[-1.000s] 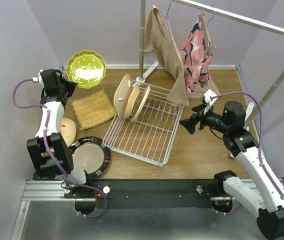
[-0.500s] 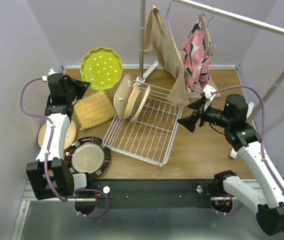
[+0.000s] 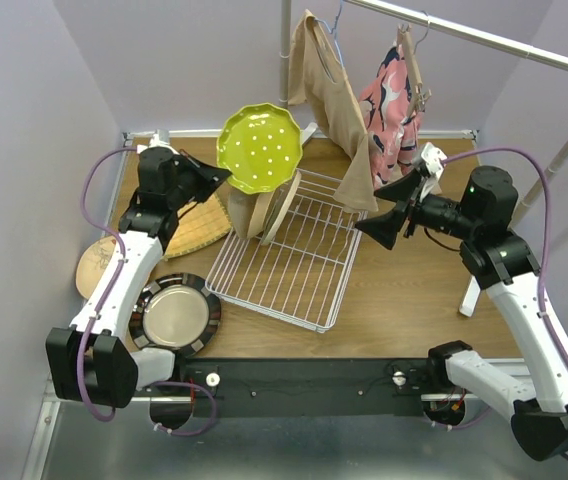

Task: Load the plates into the dish rack
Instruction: Pass the plate from the left arm to the right

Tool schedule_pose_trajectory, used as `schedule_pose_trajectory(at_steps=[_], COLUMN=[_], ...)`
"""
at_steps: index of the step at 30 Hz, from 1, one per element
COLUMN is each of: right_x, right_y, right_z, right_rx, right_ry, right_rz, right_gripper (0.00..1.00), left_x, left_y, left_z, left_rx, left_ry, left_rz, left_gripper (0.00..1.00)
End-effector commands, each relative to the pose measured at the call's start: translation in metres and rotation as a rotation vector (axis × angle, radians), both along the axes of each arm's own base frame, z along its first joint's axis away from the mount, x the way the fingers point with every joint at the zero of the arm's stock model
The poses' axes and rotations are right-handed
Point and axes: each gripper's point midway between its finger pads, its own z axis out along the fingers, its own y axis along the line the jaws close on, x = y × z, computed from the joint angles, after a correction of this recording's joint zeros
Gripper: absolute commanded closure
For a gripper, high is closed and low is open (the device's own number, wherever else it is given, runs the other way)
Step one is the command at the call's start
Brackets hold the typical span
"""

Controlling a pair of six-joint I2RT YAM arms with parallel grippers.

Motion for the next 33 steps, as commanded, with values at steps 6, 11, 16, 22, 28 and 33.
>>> schedule_pose_trajectory(at_steps=[6, 11, 16, 22, 28, 33], right_x=[0.025, 0.045, 0.056, 0.056, 0.058, 0.063], right_y=[0.004, 0.001, -0.001, 0.004, 0.005, 0.007], right_z=[0.025, 0.03, 0.03, 0.02, 0.012, 0.003], right_rx=[0.151, 0.26, 0.313, 0.336, 0.348, 0.358], right_ry=[0.234, 0.378, 0.457, 0.539, 0.587, 0.639], right_rz=[-0.126, -0.261, -0.322, -0.323, -0.333, -0.354], right_gripper=[0.0, 0.0, 0.0, 0.01, 0.02, 0.09], left_x=[-0.021, -0.032, -0.046, -0.061, -0.073, -0.08], left_y=[-0.046, -0.062, -0.08, -0.099, -0.117, -0.135], left_z=[0.088, 0.083, 0.082, 0.085, 0.082, 0.079], left_rx=[-0.051, -0.007, 0.019, 0.033, 0.048, 0.063], left_ry=[-0.244, -0.247, -0.27, -0.296, -0.292, -0.289], left_rz=[-0.105, -0.158, -0.232, -0.315, -0.375, -0.424], left_gripper=[1.0, 1.0, 1.0, 1.0, 1.0, 1.0])
